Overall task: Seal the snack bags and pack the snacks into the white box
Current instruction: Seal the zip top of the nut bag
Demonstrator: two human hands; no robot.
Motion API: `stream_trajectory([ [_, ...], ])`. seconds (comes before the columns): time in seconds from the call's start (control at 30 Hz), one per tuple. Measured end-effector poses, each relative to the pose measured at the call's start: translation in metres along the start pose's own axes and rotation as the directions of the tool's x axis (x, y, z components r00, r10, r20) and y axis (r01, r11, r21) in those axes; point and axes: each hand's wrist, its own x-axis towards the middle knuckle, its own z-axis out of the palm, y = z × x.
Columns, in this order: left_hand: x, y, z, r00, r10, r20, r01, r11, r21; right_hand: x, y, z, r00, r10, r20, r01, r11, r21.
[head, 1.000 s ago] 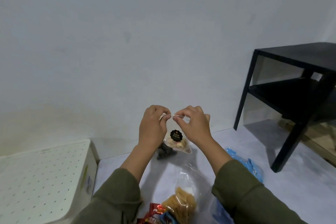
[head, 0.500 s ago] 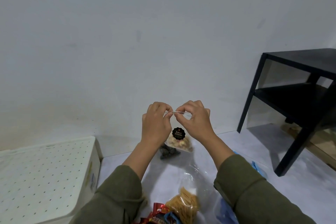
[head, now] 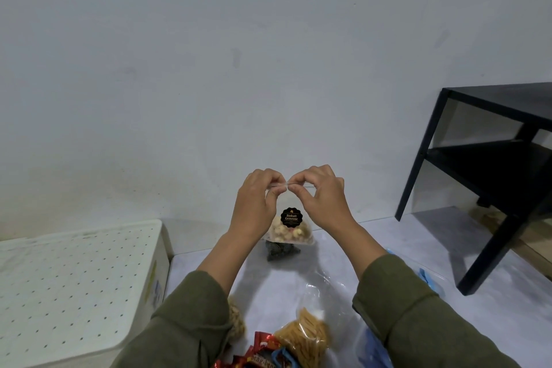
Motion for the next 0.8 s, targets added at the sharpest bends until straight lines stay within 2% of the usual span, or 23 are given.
stream_trajectory([
  [0.43,-0.0029,0.0007,-0.0038,0.991,-0.035,-0.129,0.025,0.997,-0.076,0.0010,-0.0027,0.0009,0.999,-0.006,-0.045,0.004,0.999,-0.049],
  [0.8,-0.0002,0.0062,-0.0027,0.988,-0.019,-0.154,0.026,0.999,0.044,-0.0021,-0.0086,0.0059,0.997,-0.031,-0.075,0.024,0.996,-0.090],
])
